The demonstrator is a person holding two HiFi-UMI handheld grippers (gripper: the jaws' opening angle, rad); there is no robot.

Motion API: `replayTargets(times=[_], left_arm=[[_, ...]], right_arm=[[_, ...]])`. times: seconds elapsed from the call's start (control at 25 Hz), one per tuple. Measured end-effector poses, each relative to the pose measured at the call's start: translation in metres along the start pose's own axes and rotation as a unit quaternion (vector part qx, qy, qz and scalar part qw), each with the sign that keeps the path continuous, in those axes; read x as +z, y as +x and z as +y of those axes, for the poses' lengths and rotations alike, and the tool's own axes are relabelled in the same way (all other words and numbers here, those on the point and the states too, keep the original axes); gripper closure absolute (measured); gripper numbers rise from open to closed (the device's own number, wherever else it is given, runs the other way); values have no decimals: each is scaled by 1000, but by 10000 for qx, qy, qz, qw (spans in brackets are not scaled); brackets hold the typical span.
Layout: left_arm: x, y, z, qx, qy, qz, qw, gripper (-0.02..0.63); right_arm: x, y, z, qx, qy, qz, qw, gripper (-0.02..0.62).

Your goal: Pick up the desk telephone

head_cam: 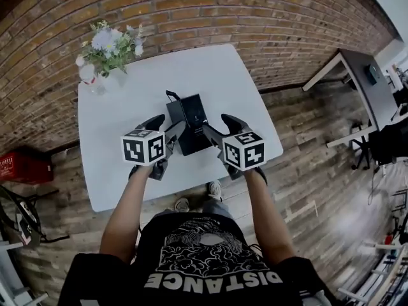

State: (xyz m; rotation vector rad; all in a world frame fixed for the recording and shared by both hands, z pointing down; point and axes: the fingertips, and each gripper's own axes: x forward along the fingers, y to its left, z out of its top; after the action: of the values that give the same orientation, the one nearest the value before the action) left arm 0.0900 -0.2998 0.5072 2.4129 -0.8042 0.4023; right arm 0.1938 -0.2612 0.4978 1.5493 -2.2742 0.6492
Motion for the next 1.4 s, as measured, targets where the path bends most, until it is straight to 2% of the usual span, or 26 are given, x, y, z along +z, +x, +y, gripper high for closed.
replayTargets(times=[0.24, 0.48, 0.8, 1.04, 1.24, 1.4], left_arm=[[-12, 22, 16, 286, -536, 39, 9981, 321], [-25, 34, 30, 512, -1028, 10, 9934, 321], [-45, 48, 31, 399, -1644, 108, 9855, 321], [-56, 58, 35, 443, -1976, 116, 9792, 321], [-61, 59, 36, 251, -2433, -10, 9696, 321], [-60, 60, 35, 181, -2474, 27, 9687, 322]], right_arm=[[-14, 34, -14, 700, -60, 438, 9966, 328], [-34, 64, -16, 1362, 27, 886, 9867, 328], [-52, 88, -13, 1960, 253, 1319, 9714, 324], [-57, 95, -12, 2258, 387, 1471, 9622, 321], [-59, 97, -7, 2398, 479, 1593, 9565, 321], [-59, 97, -7, 2445, 700, 1556, 9545, 321]])
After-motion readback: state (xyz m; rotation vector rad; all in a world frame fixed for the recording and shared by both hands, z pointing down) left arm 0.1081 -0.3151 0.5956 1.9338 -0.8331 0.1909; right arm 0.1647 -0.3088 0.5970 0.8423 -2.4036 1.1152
